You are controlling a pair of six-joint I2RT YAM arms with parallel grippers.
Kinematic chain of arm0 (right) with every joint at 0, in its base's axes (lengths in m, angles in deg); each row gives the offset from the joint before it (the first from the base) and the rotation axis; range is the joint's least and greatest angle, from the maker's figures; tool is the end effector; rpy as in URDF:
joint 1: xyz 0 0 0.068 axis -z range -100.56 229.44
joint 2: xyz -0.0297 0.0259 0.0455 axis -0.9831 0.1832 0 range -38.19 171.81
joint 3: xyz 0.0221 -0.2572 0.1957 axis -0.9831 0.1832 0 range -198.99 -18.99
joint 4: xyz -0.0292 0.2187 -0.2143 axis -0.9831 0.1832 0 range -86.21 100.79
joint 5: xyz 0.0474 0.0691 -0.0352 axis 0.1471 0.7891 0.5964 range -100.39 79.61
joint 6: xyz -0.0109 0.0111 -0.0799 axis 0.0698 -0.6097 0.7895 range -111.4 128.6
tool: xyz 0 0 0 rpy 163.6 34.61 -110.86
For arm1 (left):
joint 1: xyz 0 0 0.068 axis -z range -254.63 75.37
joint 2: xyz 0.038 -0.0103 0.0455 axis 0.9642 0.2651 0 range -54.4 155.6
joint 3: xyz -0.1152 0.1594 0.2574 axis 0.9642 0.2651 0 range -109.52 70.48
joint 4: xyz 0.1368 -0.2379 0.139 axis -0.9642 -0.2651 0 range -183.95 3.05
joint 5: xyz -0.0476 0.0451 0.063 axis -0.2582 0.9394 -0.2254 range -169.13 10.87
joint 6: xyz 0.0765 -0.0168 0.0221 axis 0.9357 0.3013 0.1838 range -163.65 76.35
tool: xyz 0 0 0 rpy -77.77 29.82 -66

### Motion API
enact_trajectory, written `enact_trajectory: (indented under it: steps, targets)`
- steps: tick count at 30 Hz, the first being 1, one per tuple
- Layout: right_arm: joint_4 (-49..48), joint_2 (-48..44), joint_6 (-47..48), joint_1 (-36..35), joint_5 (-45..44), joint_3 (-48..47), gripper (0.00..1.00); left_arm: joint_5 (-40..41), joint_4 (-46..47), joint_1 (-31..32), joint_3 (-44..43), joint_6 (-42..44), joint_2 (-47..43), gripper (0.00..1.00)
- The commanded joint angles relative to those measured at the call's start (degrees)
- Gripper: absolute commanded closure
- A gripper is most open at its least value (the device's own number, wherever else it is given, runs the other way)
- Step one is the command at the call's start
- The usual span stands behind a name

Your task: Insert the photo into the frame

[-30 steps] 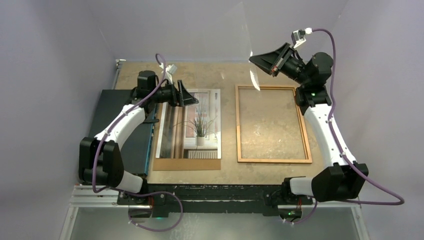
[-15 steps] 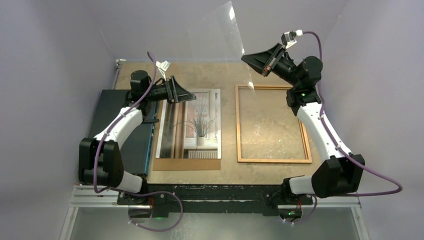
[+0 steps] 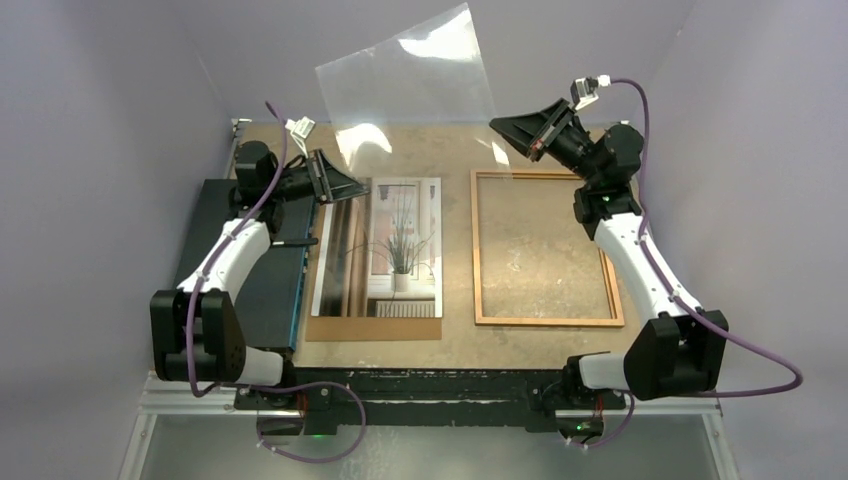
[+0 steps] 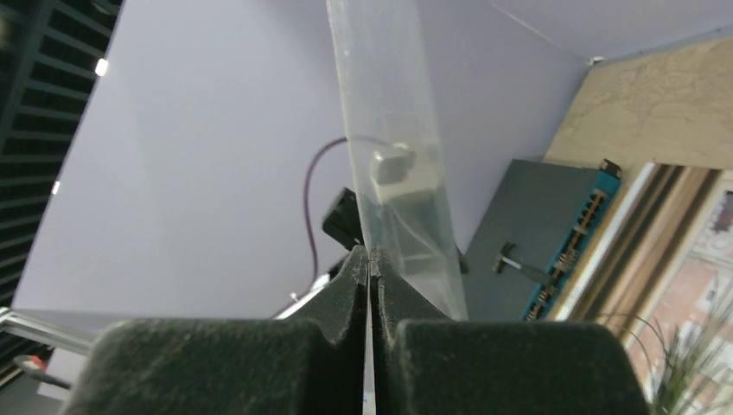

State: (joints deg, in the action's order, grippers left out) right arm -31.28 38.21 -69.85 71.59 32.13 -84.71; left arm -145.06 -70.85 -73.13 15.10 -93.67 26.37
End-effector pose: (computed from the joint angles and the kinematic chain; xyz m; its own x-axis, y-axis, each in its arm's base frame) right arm 0.3502 0.0964 0.4778 -0.6142 0.6442 -0.4557 -0.5430 0.0740 0.8365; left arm 0.3600 -0.0739 0.3375 -0.8021 -0.2917 -0.5210 0.4619 0.2500 -0.8510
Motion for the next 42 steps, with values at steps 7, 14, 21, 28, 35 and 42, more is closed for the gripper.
enact_trajectory:
  steps: [7,14,21,28,35,42]
  targets:
    - [5.7,-2.3,8.1,-0.8,4.7,3.0,0.8,-5.0,5.2,-0.1,-1.1,-0.2,-3.8,0.94]
    - [10.1,-3.5,12.7,-0.8,5.9,5.3,0.49,-4.7,3.6,-0.1,-1.5,1.1,-4.2,0.98]
    - [11.3,-3.4,15.0,-0.8,6.1,6.5,0.56,-3.9,3.1,-0.1,-2.2,1.0,-4.3,0.98]
    - [9.2,-1.5,15.7,-0.9,9.4,6.3,0.56,-4.0,2.4,-0.1,-2.6,1.4,-3.1,0.98]
    - [11.0,-0.9,17.4,-0.9,10.8,5.4,0.65,-3.6,-0.7,-0.1,-4.0,3.8,-2.7,0.96]
    - [10.6,0.4,18.4,-1.0,13.4,3.6,0.74,-2.7,-8.7,-0.1,-7.8,9.1,-1.4,0.87]
